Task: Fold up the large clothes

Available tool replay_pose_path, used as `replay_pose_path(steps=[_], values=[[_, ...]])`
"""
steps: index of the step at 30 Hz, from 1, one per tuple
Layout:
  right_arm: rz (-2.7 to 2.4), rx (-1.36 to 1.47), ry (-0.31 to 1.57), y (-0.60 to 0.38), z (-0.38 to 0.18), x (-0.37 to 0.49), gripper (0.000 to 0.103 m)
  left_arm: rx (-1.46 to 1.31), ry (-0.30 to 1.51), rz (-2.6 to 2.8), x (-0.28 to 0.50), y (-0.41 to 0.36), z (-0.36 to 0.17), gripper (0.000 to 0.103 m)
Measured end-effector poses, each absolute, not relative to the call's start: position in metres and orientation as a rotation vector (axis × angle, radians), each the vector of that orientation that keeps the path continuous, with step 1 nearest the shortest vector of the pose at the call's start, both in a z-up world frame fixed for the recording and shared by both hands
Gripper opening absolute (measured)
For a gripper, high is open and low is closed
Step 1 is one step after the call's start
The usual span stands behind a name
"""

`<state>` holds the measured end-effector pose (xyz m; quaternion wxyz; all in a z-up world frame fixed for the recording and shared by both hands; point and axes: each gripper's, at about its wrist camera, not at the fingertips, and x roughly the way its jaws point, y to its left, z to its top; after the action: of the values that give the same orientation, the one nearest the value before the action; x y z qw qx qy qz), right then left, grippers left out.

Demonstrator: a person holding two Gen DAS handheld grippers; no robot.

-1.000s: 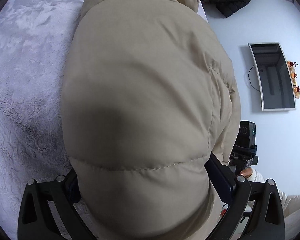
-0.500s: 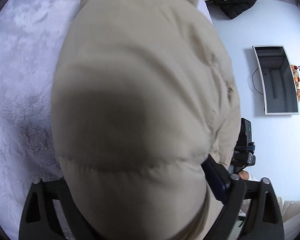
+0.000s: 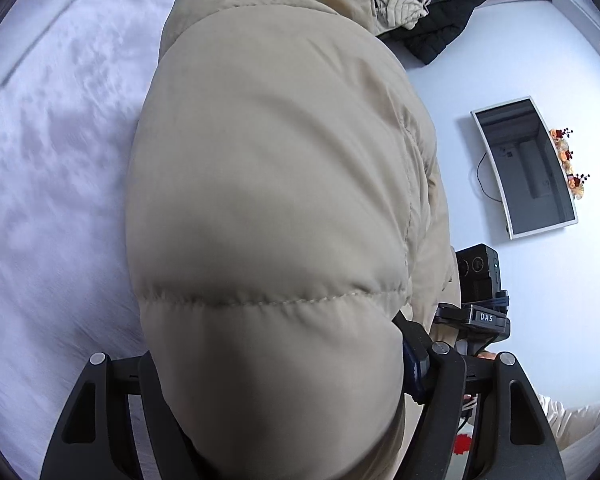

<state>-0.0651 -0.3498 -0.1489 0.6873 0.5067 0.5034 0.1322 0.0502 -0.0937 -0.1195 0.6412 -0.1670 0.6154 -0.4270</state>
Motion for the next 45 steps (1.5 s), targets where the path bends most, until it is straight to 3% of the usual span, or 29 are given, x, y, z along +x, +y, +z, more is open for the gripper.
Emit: replay_pose_path(steps=[5, 12, 16, 19, 22, 28, 30, 32, 35, 39, 45], values=[[0.278, 1.108, 1.087, -0.302, -0.139, 0.001, 0.047, -0.357, 1.381, -0.943, 0.111, -0.051, -0.115, 0.075], [0.268, 1.07, 1.098, -0.245, -0.16, 0.1, 0.047, -0.325, 1.374, -0.813, 0.185, 0.01, -0.151, 0.076], [0.229, 1.034, 1.13, -0.228, -0.176, 0.139, 0.047, -0.341, 1.399, -0.738, 0.201, 0.025, -0.181, 0.082], [0.171, 1.004, 1.172, -0.223, -0.182, 0.154, 0.054, -0.28, 1.377, -0.697, 0.199, 0.019, -0.189, 0.092], [0.099, 0.924, 1.221, -0.226, -0.172, 0.15, 0.062, -0.23, 1.352, -0.661, 0.185, 0.002, -0.186, 0.093], [-0.11, 0.764, 1.174, -0.236, -0.112, 0.116, 0.063, -0.102, 1.271, -0.532, 0.169, 0.002, -0.163, 0.093], [-0.154, 0.718, 1.119, -0.247, -0.083, 0.11, 0.06, -0.068, 1.179, -0.501, 0.163, 0.006, -0.141, 0.093], [-0.128, 0.689, 1.081, -0.256, -0.064, 0.102, 0.041, -0.063, 1.101, -0.505, 0.164, 0.004, -0.115, 0.093], [-0.046, 0.662, 1.081, -0.242, -0.051, 0.104, 0.041, -0.043, 1.073, -0.506, 0.186, -0.002, -0.1, 0.093], [-0.008, 0.717, 1.096, -0.224, -0.077, 0.125, 0.041, -0.035, 1.135, -0.49, 0.199, -0.015, -0.12, 0.093], [-0.123, 0.55, 1.227, -0.188, -0.123, 0.142, 0.022, 0.112, 1.12, -0.471, 0.19, -0.049, -0.143, 0.093]])
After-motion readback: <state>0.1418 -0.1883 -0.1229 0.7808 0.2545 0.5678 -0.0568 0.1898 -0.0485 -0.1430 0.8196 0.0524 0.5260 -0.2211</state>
